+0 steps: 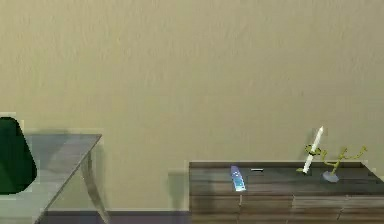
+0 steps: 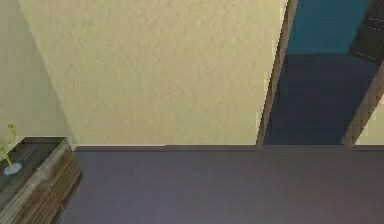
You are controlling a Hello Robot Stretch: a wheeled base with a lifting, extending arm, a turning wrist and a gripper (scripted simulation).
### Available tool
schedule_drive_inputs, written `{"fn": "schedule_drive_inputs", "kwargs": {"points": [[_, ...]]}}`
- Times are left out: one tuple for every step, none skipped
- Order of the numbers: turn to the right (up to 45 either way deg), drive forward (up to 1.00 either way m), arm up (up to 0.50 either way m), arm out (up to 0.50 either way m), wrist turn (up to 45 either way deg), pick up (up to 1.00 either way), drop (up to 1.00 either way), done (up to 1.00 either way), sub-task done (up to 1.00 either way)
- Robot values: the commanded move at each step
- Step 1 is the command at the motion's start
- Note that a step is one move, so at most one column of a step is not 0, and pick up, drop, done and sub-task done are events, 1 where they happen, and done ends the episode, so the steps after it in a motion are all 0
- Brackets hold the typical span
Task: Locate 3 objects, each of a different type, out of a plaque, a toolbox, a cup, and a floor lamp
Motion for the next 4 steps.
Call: {"fn": "schedule_drive_inputs", "kwargs": {"points": [[-45.0, 0.0, 0.0, 0.0, 0.0, 0.0, 0.0, 0.0, 0.0], [0.0, 0.0, 0.0, 0.0, 0.0, 0.0, 0.0, 0.0, 1.0], [-45.0, 0.0, 0.0, 0.0, 0.0, 0.0, 0.0, 0.0, 0.0], [-45.0, 0.0, 0.0, 0.0, 0.0, 0.0, 0.0, 0.0, 0.0]]}}
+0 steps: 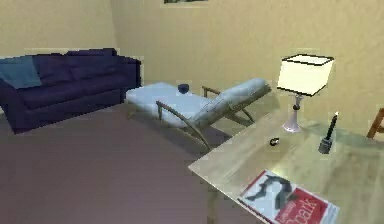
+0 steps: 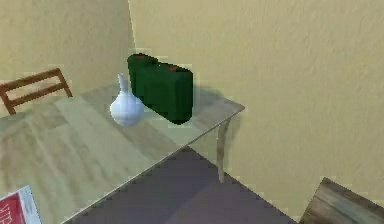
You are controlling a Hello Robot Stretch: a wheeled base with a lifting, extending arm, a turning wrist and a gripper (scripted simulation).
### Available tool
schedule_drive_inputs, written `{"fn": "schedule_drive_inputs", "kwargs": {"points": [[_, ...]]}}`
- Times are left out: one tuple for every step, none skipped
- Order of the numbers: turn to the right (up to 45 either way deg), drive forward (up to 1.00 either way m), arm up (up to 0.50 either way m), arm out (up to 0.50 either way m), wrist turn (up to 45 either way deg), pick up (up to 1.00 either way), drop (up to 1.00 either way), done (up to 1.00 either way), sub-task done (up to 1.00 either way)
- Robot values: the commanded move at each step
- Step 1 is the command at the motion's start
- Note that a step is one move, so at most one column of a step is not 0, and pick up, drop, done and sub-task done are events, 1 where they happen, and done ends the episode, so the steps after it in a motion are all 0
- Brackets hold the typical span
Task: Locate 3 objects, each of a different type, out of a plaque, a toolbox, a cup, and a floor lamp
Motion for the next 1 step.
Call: {"fn": "schedule_drive_inputs", "kwargs": {"points": [[-45.0, 0.0, 0.0, 0.0, 0.0, 0.0, 0.0, 0.0, 0.0]]}}
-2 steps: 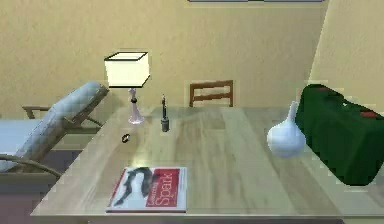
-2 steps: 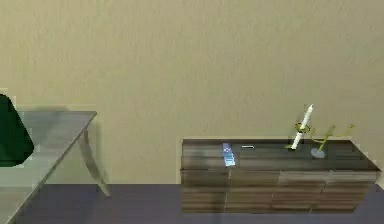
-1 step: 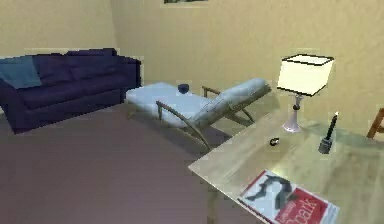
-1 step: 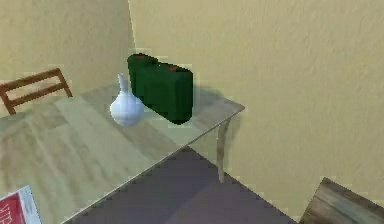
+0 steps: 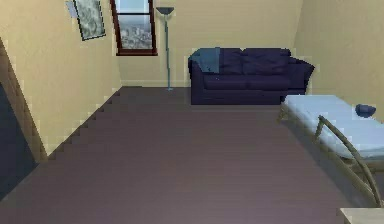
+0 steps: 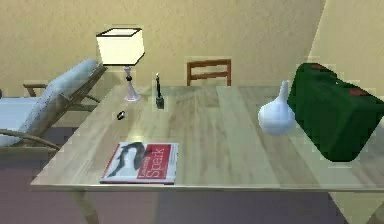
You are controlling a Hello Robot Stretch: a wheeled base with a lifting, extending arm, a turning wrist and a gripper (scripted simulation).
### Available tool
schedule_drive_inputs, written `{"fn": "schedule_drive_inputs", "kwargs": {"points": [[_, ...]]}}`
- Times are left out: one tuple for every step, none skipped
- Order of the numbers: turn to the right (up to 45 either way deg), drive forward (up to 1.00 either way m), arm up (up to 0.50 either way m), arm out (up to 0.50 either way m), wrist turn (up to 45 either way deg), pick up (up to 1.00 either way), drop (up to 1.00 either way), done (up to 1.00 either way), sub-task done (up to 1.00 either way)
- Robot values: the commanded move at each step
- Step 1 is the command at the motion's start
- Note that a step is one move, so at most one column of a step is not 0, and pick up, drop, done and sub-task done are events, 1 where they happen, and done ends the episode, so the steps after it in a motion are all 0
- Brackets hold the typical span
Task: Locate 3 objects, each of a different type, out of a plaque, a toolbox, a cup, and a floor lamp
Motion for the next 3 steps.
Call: {"fn": "schedule_drive_inputs", "kwargs": {"points": [[-9.0, 0.0, 0.0, 0.0, 0.0, 0.0, 0.0, 0.0, 0.0], [0.0, 1.0, 0.0, 0.0, 0.0, 0.0, 0.0, 0.0, 0.0], [0.0, 1.0, 0.0, 0.0, 0.0, 0.0, 0.0, 0.0, 0.0]]}}
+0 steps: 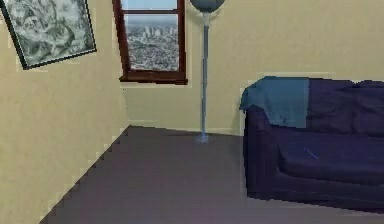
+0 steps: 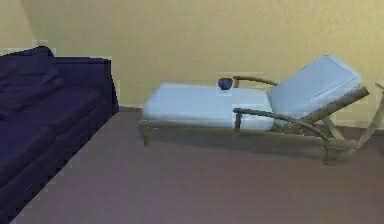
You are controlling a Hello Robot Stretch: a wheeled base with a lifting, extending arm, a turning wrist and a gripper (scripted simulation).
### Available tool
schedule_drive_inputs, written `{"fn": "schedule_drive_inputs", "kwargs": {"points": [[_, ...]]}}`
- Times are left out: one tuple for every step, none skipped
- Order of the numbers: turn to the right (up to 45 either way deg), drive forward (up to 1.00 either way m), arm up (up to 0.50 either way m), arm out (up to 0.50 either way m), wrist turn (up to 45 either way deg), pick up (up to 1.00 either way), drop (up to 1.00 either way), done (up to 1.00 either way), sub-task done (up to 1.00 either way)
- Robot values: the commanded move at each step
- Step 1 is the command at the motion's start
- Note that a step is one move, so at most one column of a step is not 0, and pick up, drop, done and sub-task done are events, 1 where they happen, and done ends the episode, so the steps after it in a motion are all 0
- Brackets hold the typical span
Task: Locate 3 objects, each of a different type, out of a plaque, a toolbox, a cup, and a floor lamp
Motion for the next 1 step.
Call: {"fn": "schedule_drive_inputs", "kwargs": {"points": [[0.0, 1.0, 0.0, 0.0, 0.0, 0.0, 0.0, 0.0, 0.0]]}}
